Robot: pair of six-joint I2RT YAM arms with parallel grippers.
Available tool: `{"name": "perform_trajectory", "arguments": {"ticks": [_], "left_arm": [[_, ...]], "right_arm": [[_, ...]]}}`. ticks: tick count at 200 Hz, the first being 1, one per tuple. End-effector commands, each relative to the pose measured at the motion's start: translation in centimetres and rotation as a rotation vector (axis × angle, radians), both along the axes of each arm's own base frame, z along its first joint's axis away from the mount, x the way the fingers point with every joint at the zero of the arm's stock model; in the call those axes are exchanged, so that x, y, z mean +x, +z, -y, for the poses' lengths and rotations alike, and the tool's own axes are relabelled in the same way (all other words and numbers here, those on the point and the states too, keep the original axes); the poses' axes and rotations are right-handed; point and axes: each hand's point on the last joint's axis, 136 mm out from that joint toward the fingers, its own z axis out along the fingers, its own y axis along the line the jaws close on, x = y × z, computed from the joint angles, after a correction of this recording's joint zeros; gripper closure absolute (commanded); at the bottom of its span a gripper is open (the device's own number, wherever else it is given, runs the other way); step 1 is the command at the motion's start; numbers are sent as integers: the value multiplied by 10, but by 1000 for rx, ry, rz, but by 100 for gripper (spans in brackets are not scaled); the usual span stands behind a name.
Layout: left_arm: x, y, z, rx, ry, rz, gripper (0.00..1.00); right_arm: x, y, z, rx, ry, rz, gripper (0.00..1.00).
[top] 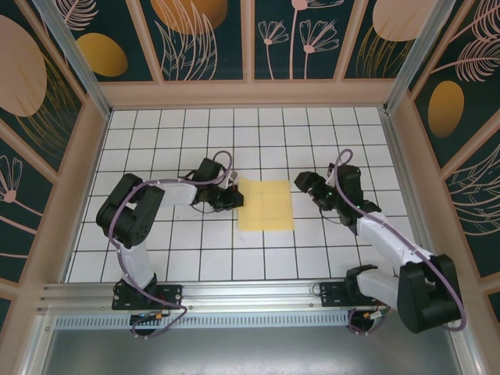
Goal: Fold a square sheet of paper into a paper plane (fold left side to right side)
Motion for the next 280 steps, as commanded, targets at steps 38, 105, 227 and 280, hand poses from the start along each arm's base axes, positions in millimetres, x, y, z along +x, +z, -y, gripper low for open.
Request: {"name": "perform_trajectory", "arguments": {"ticks": [38, 105, 227, 280], "left_arm": [[3, 1, -10, 62, -34, 28, 100], [13, 49, 13, -117, -24, 70, 77], [12, 89, 80, -326, -125, 81, 42], [13, 83, 88, -326, -131, 71, 57]], "right_arm": [[11, -38, -46, -12, 151, -104, 34], [5, -91, -59, -77, 183, -271, 39], [9, -56, -41, 113, 140, -135, 37], [9, -26, -49, 163, 218, -58, 34]]}}
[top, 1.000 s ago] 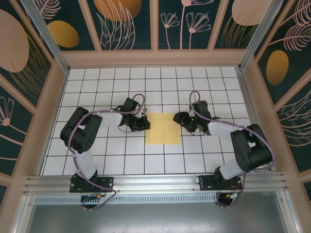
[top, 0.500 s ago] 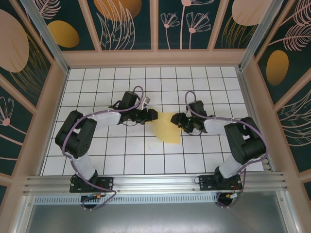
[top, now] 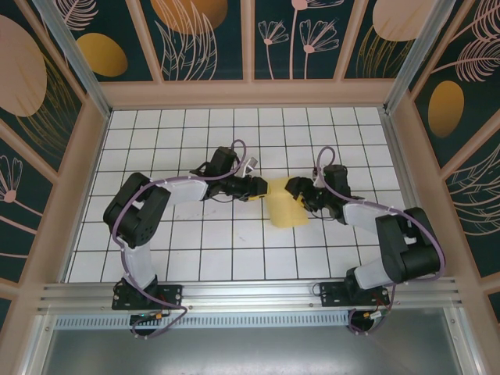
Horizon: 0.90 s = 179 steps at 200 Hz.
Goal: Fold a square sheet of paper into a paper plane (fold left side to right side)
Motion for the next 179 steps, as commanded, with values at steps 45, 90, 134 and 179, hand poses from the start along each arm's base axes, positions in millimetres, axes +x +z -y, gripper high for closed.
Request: {"name": "perform_trajectory", "arguments": {"ticks": [45, 90, 134, 179], "left_arm": [[10, 5, 10, -19, 1, 31, 50], [10, -10, 5, 39, 10, 17, 49], [7, -26, -6, 134, 18, 7, 51], [0, -33, -17, 173, 36, -5, 49]], "right_arm": [[-3, -25, 0, -100, 15, -93, 34], [-11, -51, 1, -205, 34, -180, 35], [-16, -55, -5, -219, 47, -195, 35], [-15, -53, -4, -235, 52, -187, 35]]}}
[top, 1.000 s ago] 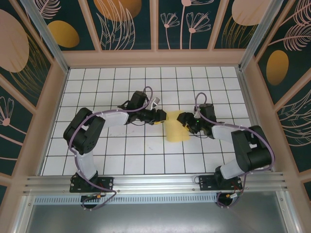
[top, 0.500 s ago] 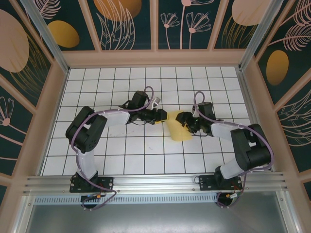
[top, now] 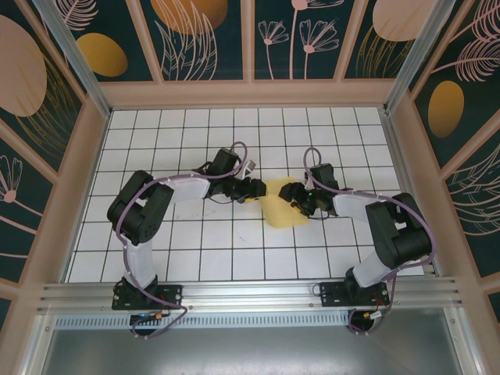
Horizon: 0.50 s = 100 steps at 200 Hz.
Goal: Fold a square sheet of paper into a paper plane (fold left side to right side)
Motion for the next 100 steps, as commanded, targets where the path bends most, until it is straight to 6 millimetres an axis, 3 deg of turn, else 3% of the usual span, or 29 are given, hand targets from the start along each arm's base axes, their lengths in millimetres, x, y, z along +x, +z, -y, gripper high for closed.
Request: {"name": "perform_trajectory", "arguments": {"ticks": [1, 42, 82, 100], "left_arm": [[-6, -4, -5, 34, -4, 4, 50], [-1, 1, -7, 55, 20, 23, 65], [-4, 1, -20, 128, 36, 29, 100], [-9, 1, -26, 160, 25, 29, 100]], "right_arm": [[-6, -7, 2, -48, 17, -28, 35], [-4, -1, -2, -31, 30, -7, 35], [7, 35, -5, 6, 50, 131, 34], [8, 43, -5, -5, 80, 157, 34]]}}
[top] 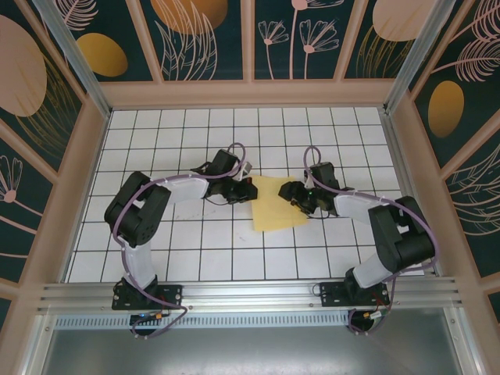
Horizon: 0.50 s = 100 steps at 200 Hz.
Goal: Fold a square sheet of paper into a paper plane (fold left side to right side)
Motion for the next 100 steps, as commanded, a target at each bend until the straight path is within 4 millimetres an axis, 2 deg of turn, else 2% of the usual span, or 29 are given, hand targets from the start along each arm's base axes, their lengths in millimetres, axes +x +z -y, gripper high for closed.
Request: {"name": "perform_trajectory", "arguments": {"ticks": [1, 56, 100], "left_arm": [[-9, 8, -10, 57, -16, 16, 100], [-12, 7, -37, 110, -46, 11, 100], [-4, 8, -54, 129, -54, 13, 100]], "right_arm": [[6, 25, -3, -5, 52, 89, 34], [9, 25, -28, -5, 146, 83, 34], [9, 2, -40, -28, 164, 15, 35]]}}
